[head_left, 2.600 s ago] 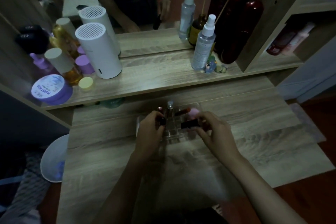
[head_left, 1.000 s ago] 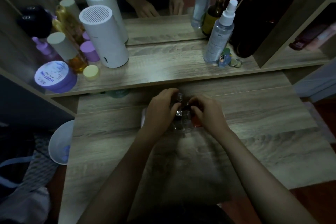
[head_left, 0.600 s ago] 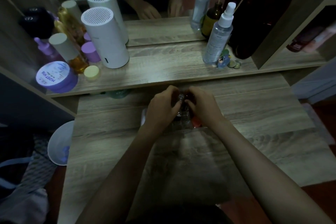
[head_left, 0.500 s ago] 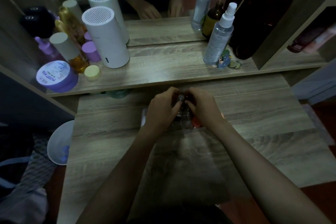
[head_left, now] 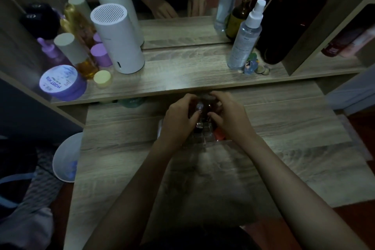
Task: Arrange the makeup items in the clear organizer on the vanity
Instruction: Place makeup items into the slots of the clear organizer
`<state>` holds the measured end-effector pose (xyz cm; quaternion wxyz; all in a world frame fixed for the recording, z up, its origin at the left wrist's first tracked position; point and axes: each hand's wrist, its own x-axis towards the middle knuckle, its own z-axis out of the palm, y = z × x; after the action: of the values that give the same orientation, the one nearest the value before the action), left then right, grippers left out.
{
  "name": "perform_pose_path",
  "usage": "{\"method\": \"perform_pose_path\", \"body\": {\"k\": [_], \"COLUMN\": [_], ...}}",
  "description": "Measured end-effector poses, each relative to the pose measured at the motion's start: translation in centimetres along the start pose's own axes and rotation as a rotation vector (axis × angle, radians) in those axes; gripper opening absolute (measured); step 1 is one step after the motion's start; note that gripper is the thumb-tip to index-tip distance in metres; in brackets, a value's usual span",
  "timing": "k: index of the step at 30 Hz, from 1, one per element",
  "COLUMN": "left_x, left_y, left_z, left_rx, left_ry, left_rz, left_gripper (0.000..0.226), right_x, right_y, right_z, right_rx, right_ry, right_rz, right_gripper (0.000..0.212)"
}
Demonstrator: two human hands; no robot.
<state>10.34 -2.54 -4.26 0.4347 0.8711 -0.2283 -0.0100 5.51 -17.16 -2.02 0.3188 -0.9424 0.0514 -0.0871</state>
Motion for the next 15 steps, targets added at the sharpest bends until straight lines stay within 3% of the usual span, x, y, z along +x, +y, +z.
{"method": "perform_pose_path", "body": {"k": [3, 5, 8, 11, 15], "left_x": [-0.1, -0.4, -1.2, -2.5, -3.9], "left_y": [-0.6, -1.4, -2.5, -3.6, -4.4], "left_z": [-0.6, -1.1, -1.6, -1.6, -1.3], "left_rx": [-0.019, -0.006, 0.014, 0.052, 0.090], "left_ry": [-0.004, -0.001, 0.007, 0.014, 0.001], "left_rz": [-0.013, -0.030, -0.049, -0.071, -0.061], "left_gripper": [0.049, 0.056, 0.056, 0.052, 0.038], "right_x": [-1.5, -2.6, -3.4, -3.3, -3.0], "right_y": [-0.5, -0.7, -0.6, 0.1, 0.4], "right_z": [-0.8, -0.5, 1.3, 3.4, 4.7], "right_rx": [0.093, 0.079, 0.034, -0.019, -0.037], "right_ry": [0.221, 0.262, 0.108, -0.041, -0.095], "right_rz": [-0.050, -0.067, -0.048, -0.013, 0.017], "right_gripper": [0.041, 0.026, 0.018, 0.023, 0.018]}}
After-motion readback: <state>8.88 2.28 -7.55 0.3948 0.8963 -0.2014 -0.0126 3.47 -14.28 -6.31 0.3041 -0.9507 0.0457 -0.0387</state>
